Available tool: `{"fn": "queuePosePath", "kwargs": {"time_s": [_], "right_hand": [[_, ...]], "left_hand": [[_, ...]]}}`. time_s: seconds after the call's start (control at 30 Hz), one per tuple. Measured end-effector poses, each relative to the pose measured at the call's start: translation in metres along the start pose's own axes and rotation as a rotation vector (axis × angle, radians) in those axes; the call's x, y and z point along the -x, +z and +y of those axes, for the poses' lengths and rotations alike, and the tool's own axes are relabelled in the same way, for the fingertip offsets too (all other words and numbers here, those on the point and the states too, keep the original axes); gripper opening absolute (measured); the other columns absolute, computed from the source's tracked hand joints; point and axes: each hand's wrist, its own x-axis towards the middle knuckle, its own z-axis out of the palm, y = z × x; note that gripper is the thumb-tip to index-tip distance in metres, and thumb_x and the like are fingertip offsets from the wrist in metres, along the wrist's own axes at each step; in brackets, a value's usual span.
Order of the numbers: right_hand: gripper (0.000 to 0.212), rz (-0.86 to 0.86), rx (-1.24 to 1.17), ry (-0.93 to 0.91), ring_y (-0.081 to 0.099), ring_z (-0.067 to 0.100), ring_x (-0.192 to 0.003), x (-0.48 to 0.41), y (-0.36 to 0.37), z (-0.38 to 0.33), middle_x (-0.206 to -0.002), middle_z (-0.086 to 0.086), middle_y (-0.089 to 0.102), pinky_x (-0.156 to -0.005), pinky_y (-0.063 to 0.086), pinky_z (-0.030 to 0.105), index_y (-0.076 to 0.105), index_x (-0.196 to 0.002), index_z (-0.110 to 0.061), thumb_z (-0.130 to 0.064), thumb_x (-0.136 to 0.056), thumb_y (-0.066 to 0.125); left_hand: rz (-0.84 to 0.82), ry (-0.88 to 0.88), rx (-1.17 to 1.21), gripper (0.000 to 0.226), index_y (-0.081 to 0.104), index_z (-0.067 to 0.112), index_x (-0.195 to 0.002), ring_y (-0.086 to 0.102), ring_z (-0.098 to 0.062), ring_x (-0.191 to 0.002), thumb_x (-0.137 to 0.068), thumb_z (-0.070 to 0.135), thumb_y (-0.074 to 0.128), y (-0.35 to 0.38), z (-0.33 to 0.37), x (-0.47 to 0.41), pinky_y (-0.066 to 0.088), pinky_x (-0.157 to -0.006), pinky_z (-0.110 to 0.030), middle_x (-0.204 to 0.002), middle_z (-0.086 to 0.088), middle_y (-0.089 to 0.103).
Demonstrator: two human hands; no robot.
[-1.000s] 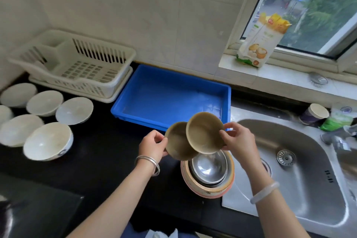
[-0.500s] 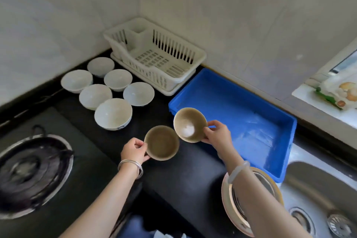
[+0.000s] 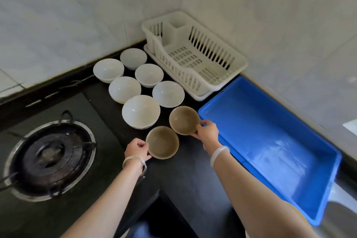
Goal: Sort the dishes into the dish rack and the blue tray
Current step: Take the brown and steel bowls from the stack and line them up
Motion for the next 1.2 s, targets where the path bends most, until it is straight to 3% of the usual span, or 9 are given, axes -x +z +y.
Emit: {"fn": "queuePosePath", "kwargs": {"time_s": [0.23, 0.4, 0.53, 0.73, 0.87, 1.1, 1.2], "right_hand": [[0.016, 0.080, 0.059, -0.006, 0.058, 0.011, -0.069, -0.006, 0.020, 0.006, -0.078, -0.006, 0.050, -0.069, 0.058, 0.032, 0.056, -0.102, -0.013, -0.005, -0.090, 0.051], [0.014, 0.098, -0.010, 0.083, 0.059, 0.012, -0.068, -0.006, 0.024, 0.007, -0.078, -0.006, 0.049, -0.069, 0.058, 0.031, 0.052, -0.099, -0.017, -0.005, -0.092, 0.052], [0.019, 0.105, -0.024, 0.111, 0.059, 0.015, -0.072, -0.009, 0.025, 0.007, -0.079, -0.005, 0.049, -0.077, 0.059, 0.037, 0.054, -0.107, -0.017, -0.005, -0.092, 0.053], [0.020, 0.108, -0.102, 0.134, 0.062, 0.021, -0.085, -0.005, 0.026, 0.008, -0.099, 0.003, 0.053, -0.070, 0.058, 0.032, 0.053, -0.110, -0.017, -0.007, -0.093, 0.053], [0.024, 0.083, -0.130, 0.139, 0.062, 0.023, -0.095, -0.001, 0.024, 0.006, -0.104, 0.004, 0.054, -0.065, 0.055, 0.027, 0.052, -0.117, -0.016, -0.010, -0.093, 0.054], [0.036, -0.024, -0.050, 0.141, 0.065, 0.019, -0.089, 0.001, 0.019, 0.008, -0.101, 0.003, 0.057, -0.078, 0.056, 0.033, 0.045, -0.133, -0.016, -0.019, -0.097, 0.048], [0.042, -0.056, -0.018, 0.145, 0.064, 0.019, -0.091, 0.005, 0.015, 0.007, -0.105, 0.003, 0.057, -0.080, 0.055, 0.032, 0.041, -0.139, -0.016, -0.022, -0.098, 0.046]], "left_hand": [[0.024, -0.015, 0.007, 0.020, 0.051, 0.009, -0.069, 0.060, -0.030, -0.084, -0.087, 0.002, 0.056, -0.002, -0.003, -0.009, 0.054, -0.069, -0.035, -0.088, -0.015, 0.057], [0.061, -0.010, 0.018, 0.019, 0.052, 0.011, -0.069, 0.060, -0.029, -0.081, -0.086, 0.003, 0.056, -0.001, -0.003, -0.011, 0.054, -0.066, -0.033, -0.088, -0.015, 0.058], [0.073, -0.019, 0.016, 0.015, 0.053, 0.009, -0.073, 0.060, -0.029, -0.080, -0.087, 0.004, 0.056, -0.001, -0.001, -0.014, 0.054, -0.065, -0.032, -0.089, -0.015, 0.059], [0.076, -0.021, 0.021, 0.015, 0.054, 0.011, -0.073, 0.060, -0.028, -0.078, -0.086, 0.005, 0.056, -0.002, -0.002, -0.017, 0.054, -0.064, -0.032, -0.092, -0.015, 0.059], [0.076, -0.008, 0.038, 0.008, 0.057, 0.011, -0.082, 0.060, -0.028, -0.083, -0.086, 0.004, 0.057, -0.002, -0.002, -0.017, 0.054, -0.064, -0.031, -0.092, -0.011, 0.059], [0.062, 0.063, -0.015, 0.020, 0.065, 0.011, -0.102, 0.060, -0.022, -0.082, -0.086, 0.002, 0.056, -0.003, -0.005, -0.015, 0.054, -0.067, -0.029, -0.094, -0.004, 0.062], [0.052, 0.107, -0.096, 0.027, 0.063, 0.010, -0.112, 0.061, -0.020, -0.077, -0.087, 0.005, 0.055, -0.005, -0.005, -0.012, 0.057, -0.075, -0.034, -0.104, -0.008, 0.065]]}}
